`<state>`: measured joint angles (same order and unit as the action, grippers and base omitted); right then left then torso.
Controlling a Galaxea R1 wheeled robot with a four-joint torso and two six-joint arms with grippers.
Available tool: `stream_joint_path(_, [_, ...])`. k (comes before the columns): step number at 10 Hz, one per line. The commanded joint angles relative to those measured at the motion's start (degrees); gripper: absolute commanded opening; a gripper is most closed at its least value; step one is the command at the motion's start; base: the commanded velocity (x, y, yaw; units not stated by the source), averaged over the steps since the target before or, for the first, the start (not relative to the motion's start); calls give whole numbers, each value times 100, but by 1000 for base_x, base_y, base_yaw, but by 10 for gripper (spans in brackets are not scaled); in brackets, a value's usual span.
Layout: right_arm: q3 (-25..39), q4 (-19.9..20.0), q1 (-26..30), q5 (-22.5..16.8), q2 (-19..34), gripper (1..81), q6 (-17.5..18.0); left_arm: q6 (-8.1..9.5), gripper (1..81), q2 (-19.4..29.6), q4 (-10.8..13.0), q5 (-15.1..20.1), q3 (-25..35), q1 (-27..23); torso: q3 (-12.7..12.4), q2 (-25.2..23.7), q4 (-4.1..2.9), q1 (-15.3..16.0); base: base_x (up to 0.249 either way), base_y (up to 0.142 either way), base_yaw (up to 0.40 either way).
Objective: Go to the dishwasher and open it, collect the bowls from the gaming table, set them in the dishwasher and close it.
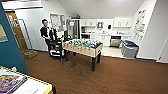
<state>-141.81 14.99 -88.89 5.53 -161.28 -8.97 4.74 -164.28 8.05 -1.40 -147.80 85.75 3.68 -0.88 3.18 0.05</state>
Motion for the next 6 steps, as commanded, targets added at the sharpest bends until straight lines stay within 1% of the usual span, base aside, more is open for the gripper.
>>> stream_joint_path(1, [14,-40,227,-334,94,10,1,18,10,62,4,290,14,-256,0,0,0,0,0,0,-394])
stream_joint_path(6, [14,-49,244,-334,102,10,1,18,10,70,22,290,14,-256,0,0,0,-2,0,0,-368])
